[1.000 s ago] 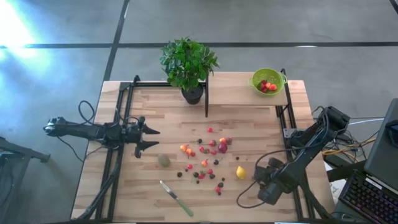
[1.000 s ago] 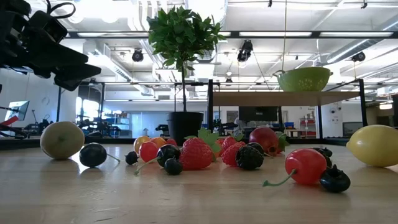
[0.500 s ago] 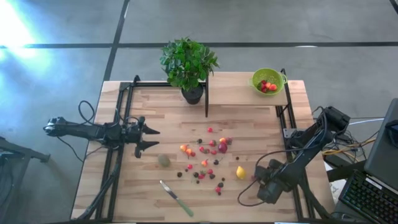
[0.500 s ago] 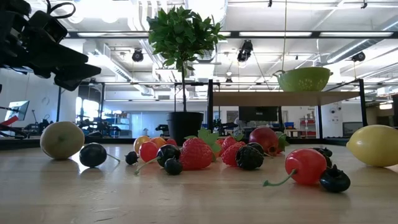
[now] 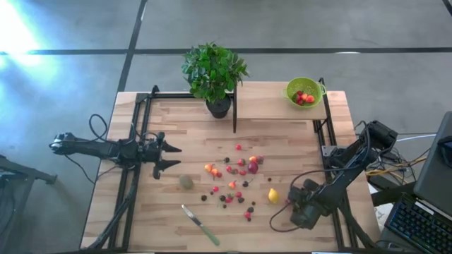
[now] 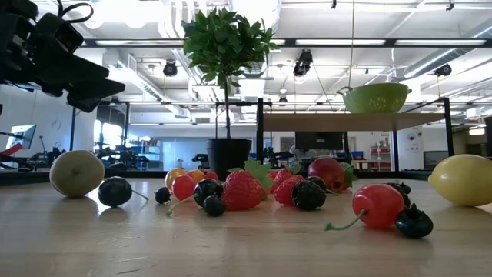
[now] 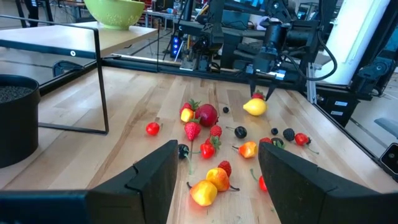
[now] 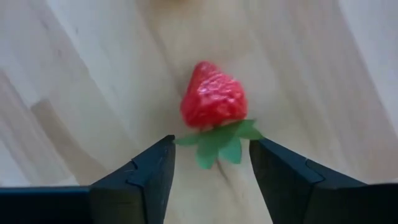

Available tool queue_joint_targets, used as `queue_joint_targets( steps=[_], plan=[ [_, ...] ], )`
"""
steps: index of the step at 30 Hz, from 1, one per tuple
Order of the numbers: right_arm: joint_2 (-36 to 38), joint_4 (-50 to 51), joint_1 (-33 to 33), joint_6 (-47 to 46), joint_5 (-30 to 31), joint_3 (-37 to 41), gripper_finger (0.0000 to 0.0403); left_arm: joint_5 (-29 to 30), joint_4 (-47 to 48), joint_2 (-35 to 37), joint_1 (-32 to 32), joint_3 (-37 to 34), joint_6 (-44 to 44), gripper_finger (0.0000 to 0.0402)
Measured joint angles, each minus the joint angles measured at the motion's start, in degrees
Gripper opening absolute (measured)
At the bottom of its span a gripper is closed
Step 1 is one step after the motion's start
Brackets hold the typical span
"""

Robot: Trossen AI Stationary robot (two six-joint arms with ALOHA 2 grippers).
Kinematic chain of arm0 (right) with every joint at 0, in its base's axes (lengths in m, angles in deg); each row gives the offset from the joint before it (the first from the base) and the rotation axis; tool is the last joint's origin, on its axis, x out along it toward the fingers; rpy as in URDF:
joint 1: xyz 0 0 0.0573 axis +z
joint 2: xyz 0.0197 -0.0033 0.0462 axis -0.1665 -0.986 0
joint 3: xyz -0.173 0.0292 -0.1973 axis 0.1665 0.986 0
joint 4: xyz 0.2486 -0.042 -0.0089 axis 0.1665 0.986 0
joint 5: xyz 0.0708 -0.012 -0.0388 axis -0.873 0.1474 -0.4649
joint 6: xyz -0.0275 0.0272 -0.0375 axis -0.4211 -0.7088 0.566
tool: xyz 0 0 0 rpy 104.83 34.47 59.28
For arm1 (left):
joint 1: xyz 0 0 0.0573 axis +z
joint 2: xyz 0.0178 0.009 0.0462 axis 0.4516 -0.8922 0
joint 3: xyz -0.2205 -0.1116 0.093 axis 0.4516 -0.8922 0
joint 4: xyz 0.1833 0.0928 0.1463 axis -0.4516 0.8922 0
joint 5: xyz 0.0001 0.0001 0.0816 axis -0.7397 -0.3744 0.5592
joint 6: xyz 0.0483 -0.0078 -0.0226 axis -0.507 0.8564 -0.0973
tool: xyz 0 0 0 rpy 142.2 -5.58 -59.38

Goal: Pick & Place Fruit
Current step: Put the strawberry into the green strainer bowl on the shelf

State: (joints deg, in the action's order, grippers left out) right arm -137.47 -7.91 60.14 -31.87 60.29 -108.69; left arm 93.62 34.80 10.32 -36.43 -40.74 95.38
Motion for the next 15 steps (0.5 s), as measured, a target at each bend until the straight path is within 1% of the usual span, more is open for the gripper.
queue_joint_targets(
  steps=[3, 8, 11, 15],
  plan=[
    [0.0, 0.1, -0.23, 0.02, 0.6, 0.41, 0.0196, 0.02, 0.01, 0.0, 0.0, -0.01, 0.0, 0.0229],
    [0.0, 0.11, -0.38, 0.22, 0.52, 1.14, 0.0165, -0.01, 0.01, -0.01, 0.01, -0.01, 0.0, 0.0229],
    [0.0, 0.15, -0.38, 0.23, 0.47, 1.68, 0.0135, 0.02, -0.01, -0.01, 0.0, -0.01, 0.0, 0.0229],
    [0.02, 0.11, -0.36, 1.09, 0.34, 1.85, 0.0077, 0.01, -0.01, -0.02, 0.0, -0.01, 0.0, 0.0229]
  ],
)
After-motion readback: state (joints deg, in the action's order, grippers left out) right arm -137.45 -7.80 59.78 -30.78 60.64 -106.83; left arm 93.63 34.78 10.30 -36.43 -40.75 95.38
